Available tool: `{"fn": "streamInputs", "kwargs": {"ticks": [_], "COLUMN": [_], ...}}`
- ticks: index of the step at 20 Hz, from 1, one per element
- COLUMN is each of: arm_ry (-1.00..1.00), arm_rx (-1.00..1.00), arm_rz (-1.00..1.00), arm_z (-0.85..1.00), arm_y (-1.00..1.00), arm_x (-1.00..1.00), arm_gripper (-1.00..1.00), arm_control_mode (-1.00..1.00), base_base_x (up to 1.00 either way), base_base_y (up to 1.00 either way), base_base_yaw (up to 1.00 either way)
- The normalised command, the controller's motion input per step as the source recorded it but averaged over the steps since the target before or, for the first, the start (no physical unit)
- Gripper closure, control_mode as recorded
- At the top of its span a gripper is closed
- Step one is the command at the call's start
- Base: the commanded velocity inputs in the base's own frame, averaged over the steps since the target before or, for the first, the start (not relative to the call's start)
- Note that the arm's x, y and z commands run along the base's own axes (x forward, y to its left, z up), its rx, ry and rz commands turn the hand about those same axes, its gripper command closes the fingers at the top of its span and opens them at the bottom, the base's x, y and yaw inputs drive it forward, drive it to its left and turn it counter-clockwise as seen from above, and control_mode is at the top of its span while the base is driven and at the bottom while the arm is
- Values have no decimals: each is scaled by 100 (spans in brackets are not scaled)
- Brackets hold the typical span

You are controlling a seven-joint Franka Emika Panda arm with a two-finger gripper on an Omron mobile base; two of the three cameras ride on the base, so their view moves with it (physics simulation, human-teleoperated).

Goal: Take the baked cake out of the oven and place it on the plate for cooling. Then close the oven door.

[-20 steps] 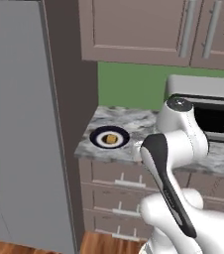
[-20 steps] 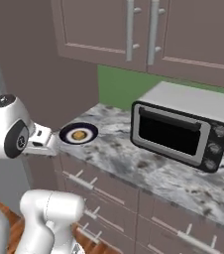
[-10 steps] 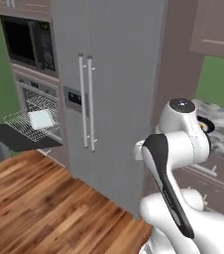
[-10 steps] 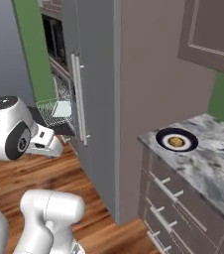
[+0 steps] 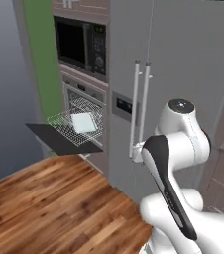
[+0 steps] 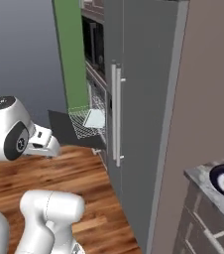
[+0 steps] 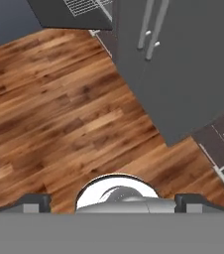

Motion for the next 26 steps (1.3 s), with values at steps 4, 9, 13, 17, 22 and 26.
{"fn": "streamInputs", "kwargs": {"ticks": [4, 9, 13, 17, 22, 26], "arm_ry": [0, 0, 0, 0, 0, 0], "arm_rx": [0, 0, 0, 0, 0, 0], "arm_rz": [0, 0, 0, 0, 0, 0], "arm_z": [0, 0, 0, 0, 0, 0], "arm_y": [0, 0, 0, 0, 0, 0], "arm_x": [0, 0, 0, 0, 0, 0], "arm_gripper": [-100, -100, -100, -100, -100, -100], "arm_control_mode": [100, 100, 100, 100, 100, 100], "base_base_x": [69, 83, 87, 69, 59, 74], "base_base_y": [70, 42, 45, 29, 0, 0], "base_base_yaw": [19, 15, 13, 11, 7, 4]}}
